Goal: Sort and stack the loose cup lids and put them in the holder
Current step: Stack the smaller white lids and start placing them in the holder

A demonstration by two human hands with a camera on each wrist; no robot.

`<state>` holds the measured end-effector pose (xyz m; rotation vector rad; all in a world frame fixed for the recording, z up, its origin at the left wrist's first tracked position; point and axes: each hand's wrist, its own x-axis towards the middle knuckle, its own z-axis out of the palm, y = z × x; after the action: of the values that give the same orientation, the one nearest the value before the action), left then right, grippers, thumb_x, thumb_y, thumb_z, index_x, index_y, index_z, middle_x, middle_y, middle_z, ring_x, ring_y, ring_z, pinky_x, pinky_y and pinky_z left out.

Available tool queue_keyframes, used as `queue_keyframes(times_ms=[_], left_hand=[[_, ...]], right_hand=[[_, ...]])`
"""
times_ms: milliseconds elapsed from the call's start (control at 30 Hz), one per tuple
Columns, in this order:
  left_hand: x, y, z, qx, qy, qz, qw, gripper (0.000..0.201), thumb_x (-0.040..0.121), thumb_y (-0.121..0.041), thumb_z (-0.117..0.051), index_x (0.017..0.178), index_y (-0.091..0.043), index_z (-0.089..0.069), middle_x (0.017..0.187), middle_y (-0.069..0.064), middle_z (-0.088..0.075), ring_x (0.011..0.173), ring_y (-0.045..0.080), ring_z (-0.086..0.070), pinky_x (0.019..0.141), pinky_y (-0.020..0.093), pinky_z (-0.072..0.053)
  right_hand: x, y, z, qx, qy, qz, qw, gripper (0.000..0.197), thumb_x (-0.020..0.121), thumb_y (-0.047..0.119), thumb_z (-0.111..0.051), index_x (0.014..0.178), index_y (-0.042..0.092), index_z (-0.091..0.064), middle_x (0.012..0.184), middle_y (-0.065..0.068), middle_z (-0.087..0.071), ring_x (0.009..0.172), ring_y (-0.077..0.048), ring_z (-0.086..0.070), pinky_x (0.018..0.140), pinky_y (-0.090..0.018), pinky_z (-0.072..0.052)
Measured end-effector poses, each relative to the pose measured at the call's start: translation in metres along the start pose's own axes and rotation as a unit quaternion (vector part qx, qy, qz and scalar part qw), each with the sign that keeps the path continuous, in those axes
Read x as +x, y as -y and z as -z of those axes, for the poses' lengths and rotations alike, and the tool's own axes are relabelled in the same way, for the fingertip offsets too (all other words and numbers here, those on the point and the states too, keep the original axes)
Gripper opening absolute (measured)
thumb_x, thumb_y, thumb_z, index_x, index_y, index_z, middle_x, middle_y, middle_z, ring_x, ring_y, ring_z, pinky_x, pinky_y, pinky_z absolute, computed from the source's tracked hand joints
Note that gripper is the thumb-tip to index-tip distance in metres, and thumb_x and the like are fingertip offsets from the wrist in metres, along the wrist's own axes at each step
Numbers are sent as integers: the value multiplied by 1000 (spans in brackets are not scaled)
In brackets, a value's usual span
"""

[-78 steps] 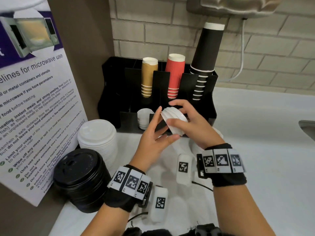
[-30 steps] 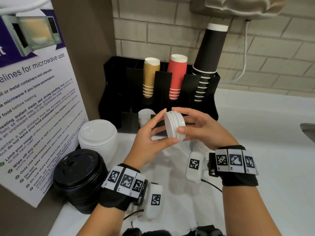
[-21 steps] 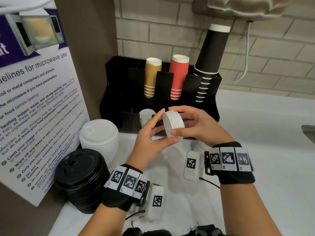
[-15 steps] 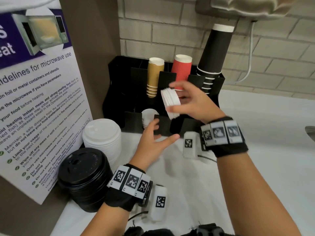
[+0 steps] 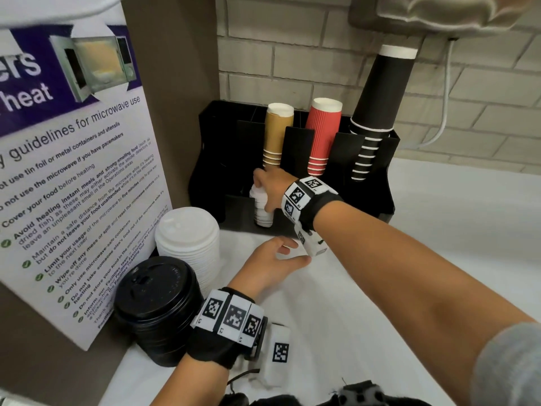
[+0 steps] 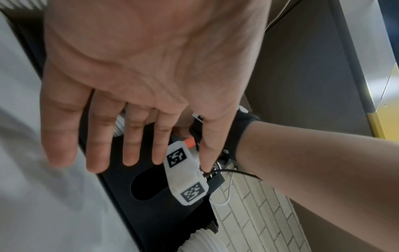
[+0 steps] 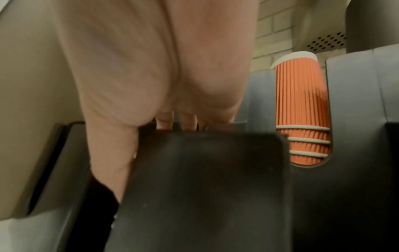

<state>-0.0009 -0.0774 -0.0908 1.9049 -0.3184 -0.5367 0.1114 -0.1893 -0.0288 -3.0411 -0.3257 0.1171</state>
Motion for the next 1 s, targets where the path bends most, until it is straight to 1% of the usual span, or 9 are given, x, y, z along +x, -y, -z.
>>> queue_keyframes(times_ms=[100,233,267,333,433,567,667,767,1000], left_hand=[[0,0,0,1,-2,1,1000,38,84,-38,-72,116,-24,-59,120,-4,-56,103,11,-55,81,26,-44],[-1,-1,0,-1,3,0,1000,34,84,-38,-72,113,-27,-58,120,-4,-57,106,11,-56,83,26,-45],[-2,-1,0,0,5,0,1000,34,84,-38,-72,113,-28,-58,120,-5,-57,106,11,-56,83,27,-45],[-2,-1,0,2,6,0,1000,33,84,-39,-72,112,-29,-57,120,-5,-56,106,11,-55,84,27,-45],[-3,-1,1,2,5,-2,1000,32,85,-38,-71,112,-29,-57,120,-4,-56,105,11,-55,81,27,-45],[-3,-2,1,-6,4,-5,1000,31,85,-36,-71,112,-27,-57,119,-3,-56,105,12,-54,81,28,-44],[-3,-3,0,-2,6,-10,1000,30,85,-36,-71,110,-28,-57,117,-4,-56,105,11,-53,82,28,-44],[-3,-4,0,-5,8,-8,1000,30,85,-37,-72,110,-29,-56,117,-6,-56,104,10,-54,82,29,-45],[-3,-4,-2,-4,13,-4,1000,32,84,-39,-72,110,-30,-56,119,-6,-56,101,9,-55,77,27,-45]], right_hand=[[2,0,-3,-19,12,0,1000,63,63,12,-80,116,3,-47,109,-14,-46,89,-27,-50,62,-30,-37],[3,0,-8,-69,13,-10,997,69,66,14,-80,125,6,-45,119,-16,-47,104,-31,-53,66,-31,-40],[3,2,-9,-82,19,-22,996,72,69,17,-79,129,7,-42,123,-16,-46,110,-32,-51,71,-34,-42],[5,5,-10,-110,38,-53,992,75,74,22,-76,137,9,-37,130,-16,-45,121,-33,-44,86,-42,-43],[5,8,-12,-137,47,-77,986,74,79,28,-71,140,11,-33,135,-14,-44,128,-32,-36,102,-44,-33],[1,9,-11,-187,46,-91,977,65,85,36,-60,138,9,-34,135,-10,-49,134,-31,-29,111,-51,-16],[-1,12,-6,-195,73,-108,972,59,88,39,-56,136,9,-38,132,-6,-52,137,-30,-24,112,-59,-8],[-2,13,-1,-186,98,-123,970,62,87,43,-58,136,11,-37,132,-6,-51,135,-29,-26,109,-62,-9],[-14,8,-8,-189,31,-100,976,70,79,47,-65,132,10,-39,126,-6,-53,128,-28,-34,107,-60,-17]])
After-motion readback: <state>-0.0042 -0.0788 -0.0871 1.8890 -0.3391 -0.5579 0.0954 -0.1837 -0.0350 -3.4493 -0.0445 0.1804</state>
